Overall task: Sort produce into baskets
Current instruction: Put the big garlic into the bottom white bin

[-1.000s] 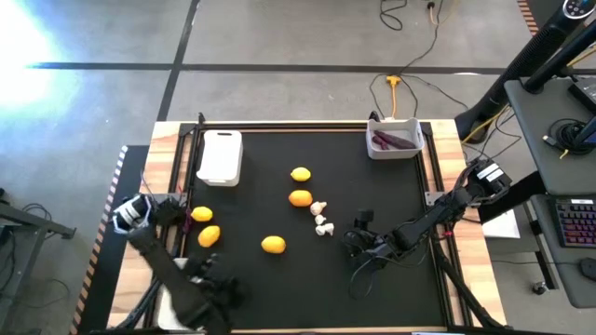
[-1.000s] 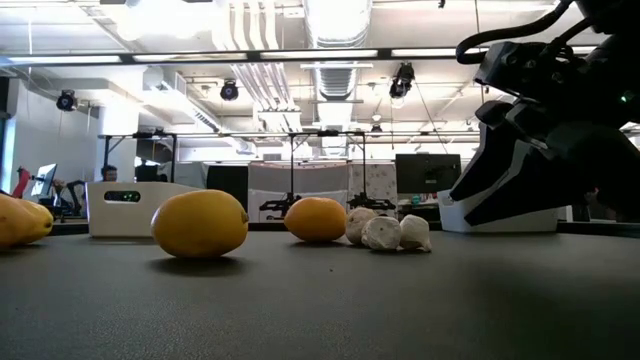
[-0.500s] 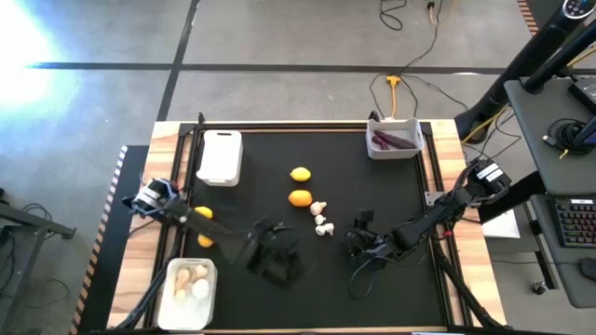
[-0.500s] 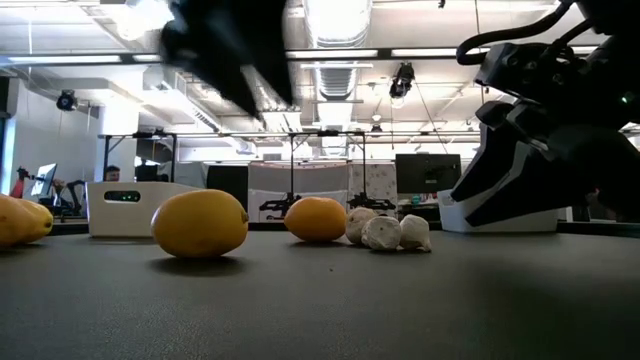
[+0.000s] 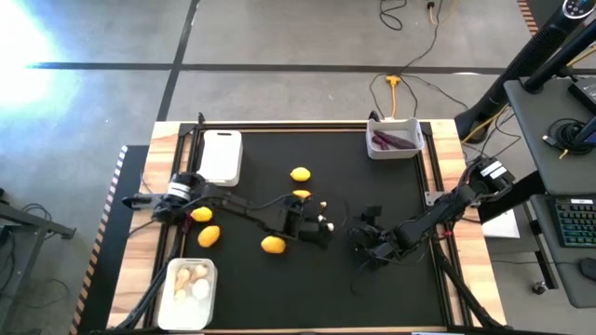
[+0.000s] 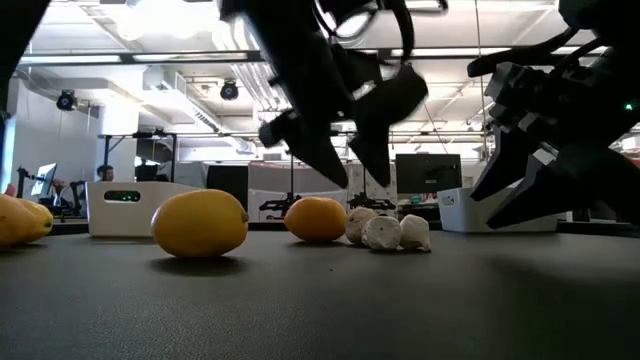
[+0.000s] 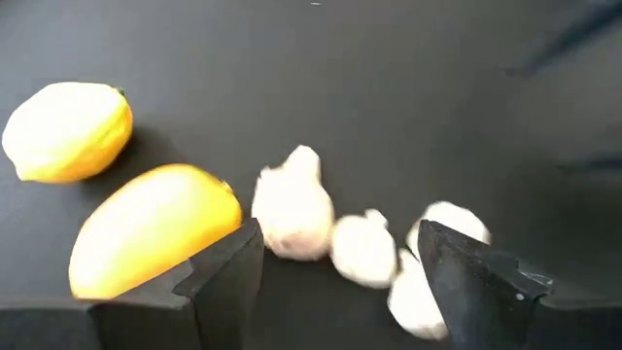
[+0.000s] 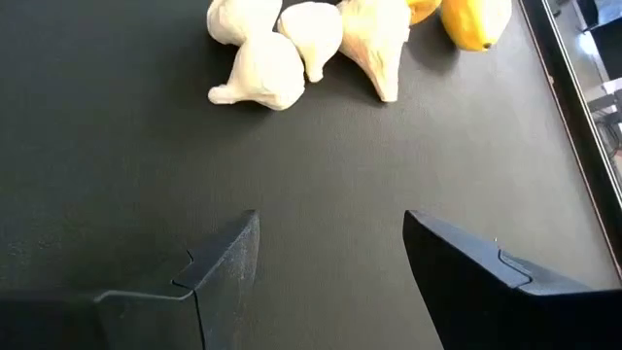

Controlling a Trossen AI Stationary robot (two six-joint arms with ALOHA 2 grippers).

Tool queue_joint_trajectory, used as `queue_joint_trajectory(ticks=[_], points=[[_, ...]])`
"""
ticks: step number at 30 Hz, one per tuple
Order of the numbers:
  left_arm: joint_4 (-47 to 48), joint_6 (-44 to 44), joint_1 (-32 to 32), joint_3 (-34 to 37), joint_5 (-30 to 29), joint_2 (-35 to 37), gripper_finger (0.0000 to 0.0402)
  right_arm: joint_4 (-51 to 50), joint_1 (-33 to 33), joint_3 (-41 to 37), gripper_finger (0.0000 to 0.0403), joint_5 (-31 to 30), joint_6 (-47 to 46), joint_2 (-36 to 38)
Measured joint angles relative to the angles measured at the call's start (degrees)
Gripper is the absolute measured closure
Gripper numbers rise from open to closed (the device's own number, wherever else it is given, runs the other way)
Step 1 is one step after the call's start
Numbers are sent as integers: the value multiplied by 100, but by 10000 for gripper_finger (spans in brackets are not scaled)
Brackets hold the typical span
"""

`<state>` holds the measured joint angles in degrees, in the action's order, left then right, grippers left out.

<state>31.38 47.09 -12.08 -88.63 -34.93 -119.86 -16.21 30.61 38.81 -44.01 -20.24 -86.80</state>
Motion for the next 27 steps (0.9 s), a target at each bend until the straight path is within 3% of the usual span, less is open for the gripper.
queue_joint_trajectory(ticks=[9,17,27], points=[[82,-137,415,-447,426,-480,145,-35,0,2,154,-2,-14,4],[311,144,449,-437,428,-548,147,-37,0,2,154,0,-18,4],[-60,125,457,-240,453,-637,183,26,0,0,154,4,-18,4]])
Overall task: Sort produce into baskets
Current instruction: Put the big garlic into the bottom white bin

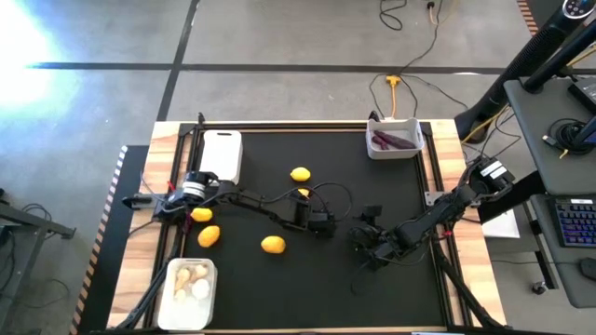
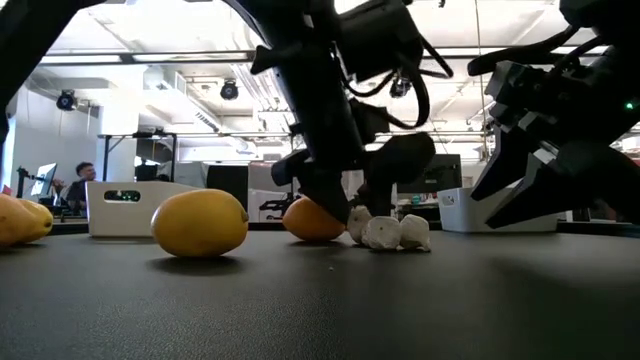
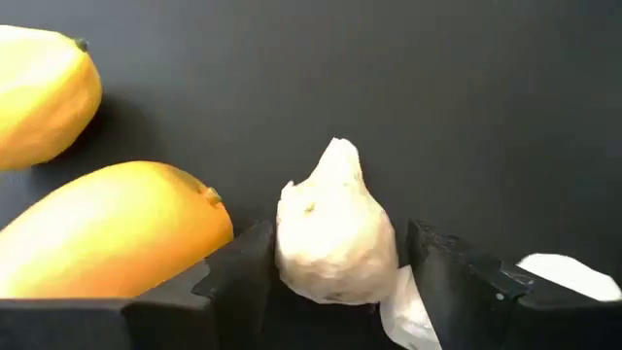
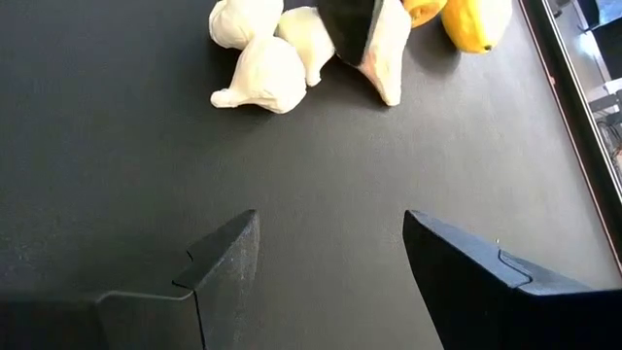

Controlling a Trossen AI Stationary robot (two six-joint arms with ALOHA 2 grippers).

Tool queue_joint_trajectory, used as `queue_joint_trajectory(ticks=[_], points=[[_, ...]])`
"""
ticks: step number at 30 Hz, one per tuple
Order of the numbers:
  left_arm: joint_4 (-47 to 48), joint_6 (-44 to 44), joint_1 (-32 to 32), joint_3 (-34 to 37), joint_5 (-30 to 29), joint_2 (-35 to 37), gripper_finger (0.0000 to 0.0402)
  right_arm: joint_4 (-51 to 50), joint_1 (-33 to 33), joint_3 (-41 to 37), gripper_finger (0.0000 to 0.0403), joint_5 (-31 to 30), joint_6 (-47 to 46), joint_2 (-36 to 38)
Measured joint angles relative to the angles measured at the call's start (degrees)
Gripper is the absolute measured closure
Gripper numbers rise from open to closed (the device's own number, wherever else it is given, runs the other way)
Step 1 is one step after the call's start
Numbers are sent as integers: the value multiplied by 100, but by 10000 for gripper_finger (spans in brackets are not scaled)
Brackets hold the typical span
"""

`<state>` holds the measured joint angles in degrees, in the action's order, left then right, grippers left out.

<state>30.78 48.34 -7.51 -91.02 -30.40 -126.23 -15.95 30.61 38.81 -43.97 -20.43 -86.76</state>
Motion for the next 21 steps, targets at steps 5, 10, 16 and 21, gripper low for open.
queue_joint_trajectory(ticks=[5,10,16,21], points=[[-112,-51,2,-2,41,-114,186,10,0,-4,154,46,-19,1],[-149,-90,5,2,-141,-177,194,27,0,4,154,50,-17,2],[-248,-96,22,11,-180,-192,234,36,0,4,154,48,-7,2],[-247,-559,-10,11,-183,-179,291,35,0,4,154,51,-7,2]])
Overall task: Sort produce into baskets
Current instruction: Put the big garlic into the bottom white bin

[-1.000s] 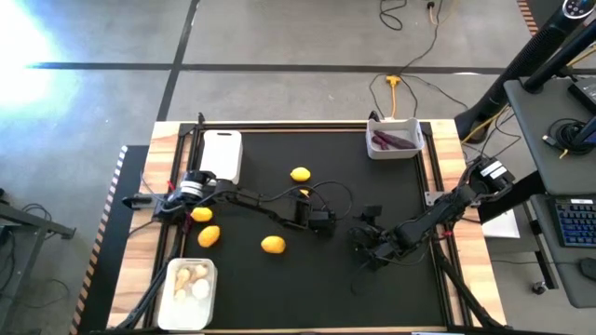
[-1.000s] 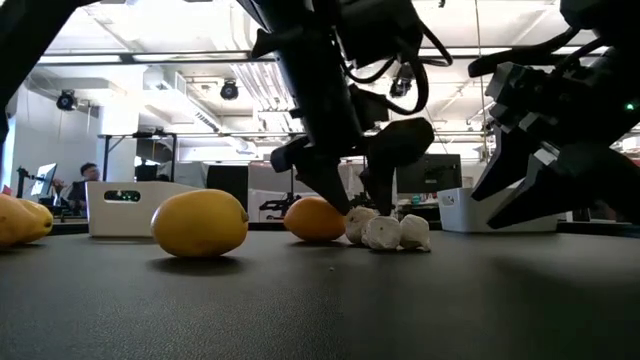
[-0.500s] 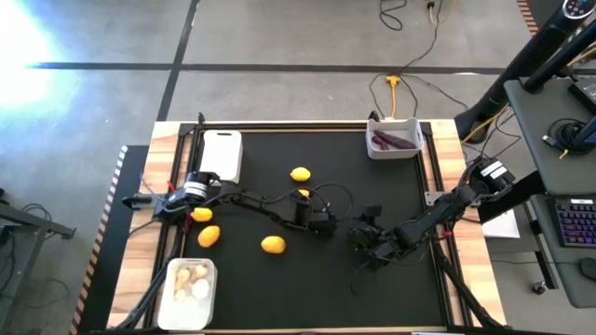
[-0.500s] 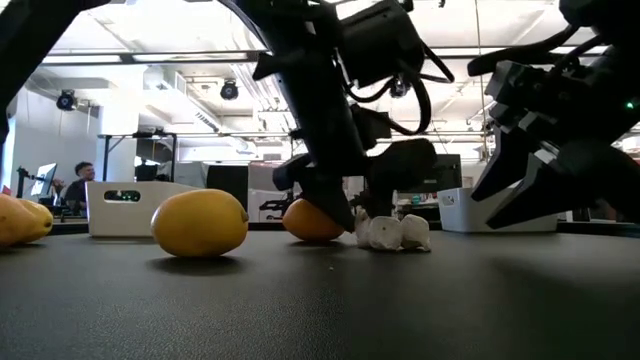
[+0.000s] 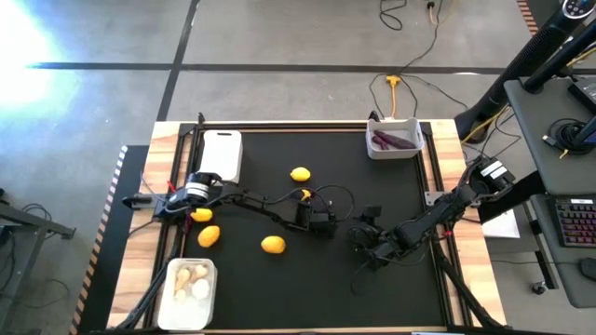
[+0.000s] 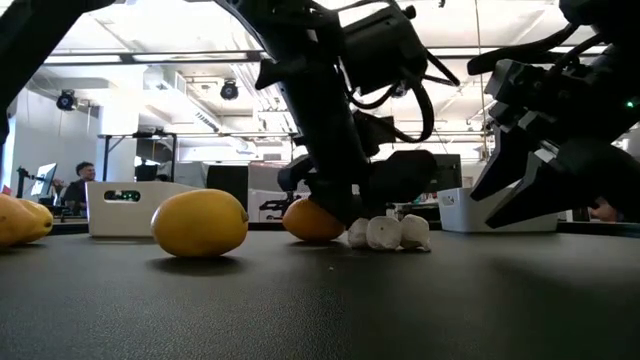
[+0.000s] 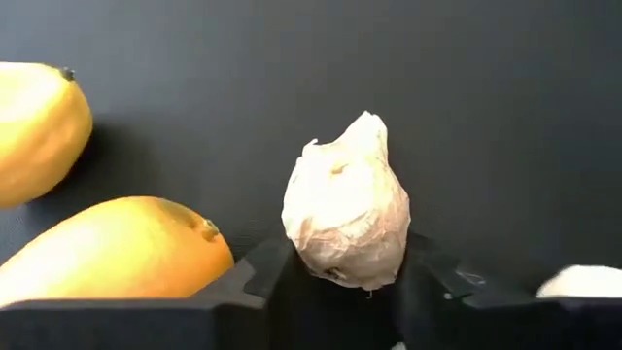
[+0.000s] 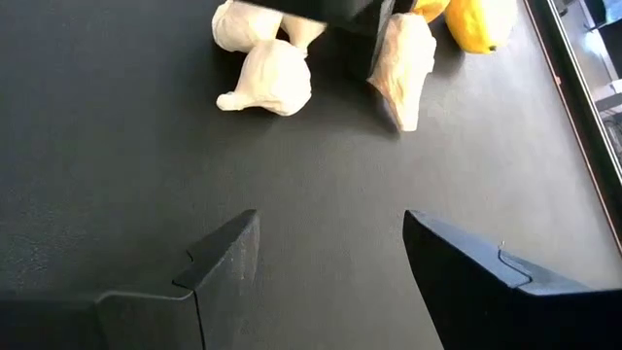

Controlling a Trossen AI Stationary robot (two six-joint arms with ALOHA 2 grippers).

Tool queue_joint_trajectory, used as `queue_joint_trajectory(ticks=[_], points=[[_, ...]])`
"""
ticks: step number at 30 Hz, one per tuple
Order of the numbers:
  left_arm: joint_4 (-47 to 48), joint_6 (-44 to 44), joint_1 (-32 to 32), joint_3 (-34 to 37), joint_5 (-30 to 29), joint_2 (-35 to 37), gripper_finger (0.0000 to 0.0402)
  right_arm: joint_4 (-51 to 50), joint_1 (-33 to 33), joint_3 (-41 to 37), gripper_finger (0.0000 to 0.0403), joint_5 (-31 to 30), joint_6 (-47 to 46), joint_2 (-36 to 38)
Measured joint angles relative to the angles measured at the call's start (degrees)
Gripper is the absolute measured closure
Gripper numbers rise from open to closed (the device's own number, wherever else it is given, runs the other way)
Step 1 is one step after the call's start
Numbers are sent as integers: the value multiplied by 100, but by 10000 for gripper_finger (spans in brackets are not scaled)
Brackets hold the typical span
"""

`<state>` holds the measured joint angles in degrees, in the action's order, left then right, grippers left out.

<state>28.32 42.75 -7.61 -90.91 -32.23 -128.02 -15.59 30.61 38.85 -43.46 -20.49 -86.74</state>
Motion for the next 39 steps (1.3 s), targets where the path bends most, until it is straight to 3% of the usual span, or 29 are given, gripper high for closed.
queue_joint_trajectory(ticks=[6,13,16,20,25,29,31,34,39], points=[[544,-70,-249,0,197,389,319,-12,0,0,154,19,-3,0],[2926,589,-1318,-3,445,1610,313,-18,13,0,154,21,-11,0],[3958,1588,-2015,-9,870,2129,313,-1,11,-2,154,22,-56,0],[4875,3683,-3097,0,1399,2622,312,121,11,-15,154,20,-57,0],[5194,6259,-4427,222,1729,2804,312,506,11,-24,154,18,63,0],[5251,7775,-5192,428,2651,2734,312,612,11,-26,154,17,98,0],[5371,8356,-5480,448,3068,2654,312,612,11,-26,154,17,98,0],[5504,8991,-5743,453,3181,2591,312,612,11,-28,154,17,98,0],[5171,9173,-5807,559,3253,2576,312,612,11,-28,154,17,98,0]])
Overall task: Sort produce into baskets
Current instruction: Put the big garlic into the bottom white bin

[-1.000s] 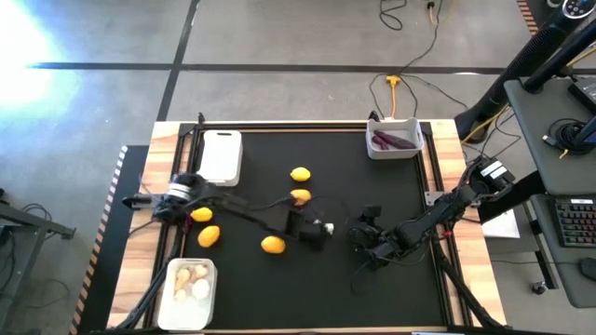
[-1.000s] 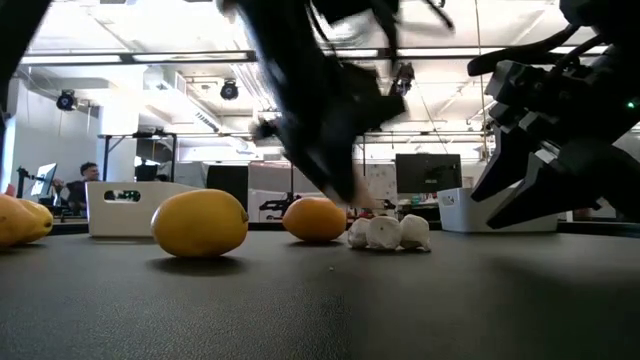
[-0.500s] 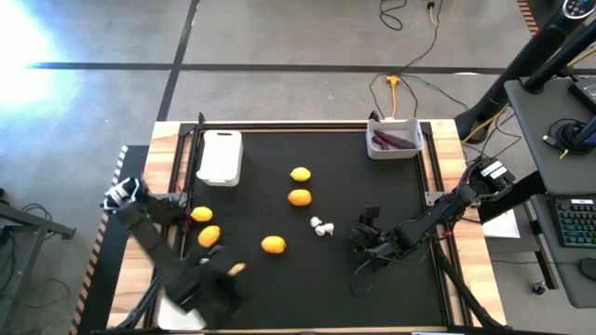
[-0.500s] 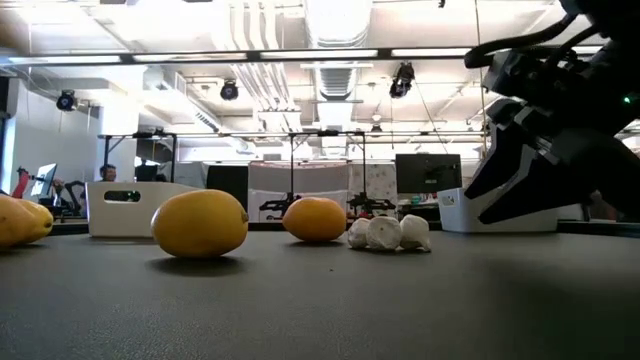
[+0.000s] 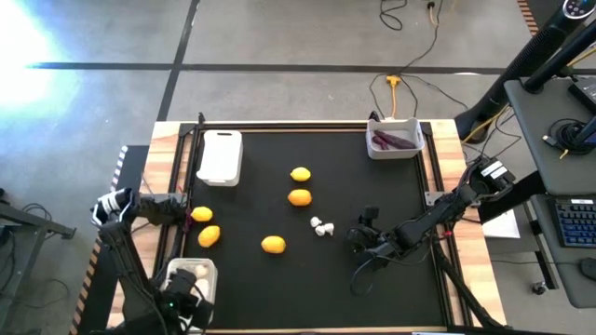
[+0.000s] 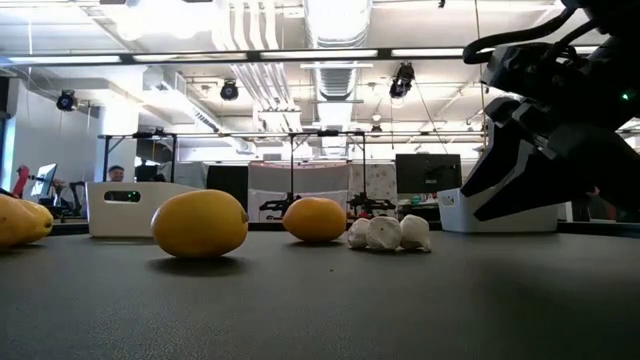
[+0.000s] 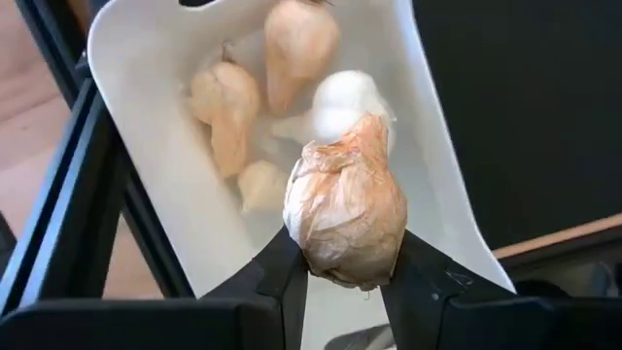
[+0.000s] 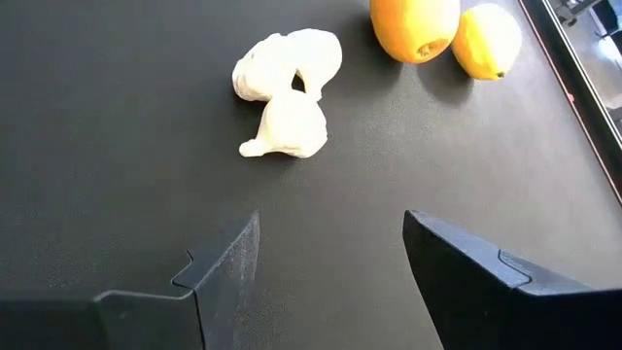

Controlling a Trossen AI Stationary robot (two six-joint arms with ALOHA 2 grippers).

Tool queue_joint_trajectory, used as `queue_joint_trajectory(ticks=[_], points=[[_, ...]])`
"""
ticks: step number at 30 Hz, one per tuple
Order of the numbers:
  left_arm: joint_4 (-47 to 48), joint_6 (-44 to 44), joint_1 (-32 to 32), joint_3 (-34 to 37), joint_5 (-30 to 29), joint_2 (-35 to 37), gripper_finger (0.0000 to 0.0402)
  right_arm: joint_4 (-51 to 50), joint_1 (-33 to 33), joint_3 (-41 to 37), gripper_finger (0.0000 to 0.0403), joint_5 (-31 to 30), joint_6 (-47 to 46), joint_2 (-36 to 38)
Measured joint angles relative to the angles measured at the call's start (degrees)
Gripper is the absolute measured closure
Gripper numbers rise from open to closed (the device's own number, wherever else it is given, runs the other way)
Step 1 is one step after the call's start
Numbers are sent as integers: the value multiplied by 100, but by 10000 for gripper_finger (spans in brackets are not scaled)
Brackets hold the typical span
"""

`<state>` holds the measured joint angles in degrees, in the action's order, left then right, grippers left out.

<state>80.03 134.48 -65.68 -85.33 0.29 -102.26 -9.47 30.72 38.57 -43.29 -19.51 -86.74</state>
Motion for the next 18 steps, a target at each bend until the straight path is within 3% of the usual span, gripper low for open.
queue_joint_trajectory(ticks=[7,13,18], points=[[-513,-385,165,544,975,0,312,-2,0,0,154,0,0,0],[-630,-713,276,862,977,0,307,-2,0,0,154,0,2,0],[-604,-1099,381,1120,1382,0,269,-4,0,0,154,0,5,0]])
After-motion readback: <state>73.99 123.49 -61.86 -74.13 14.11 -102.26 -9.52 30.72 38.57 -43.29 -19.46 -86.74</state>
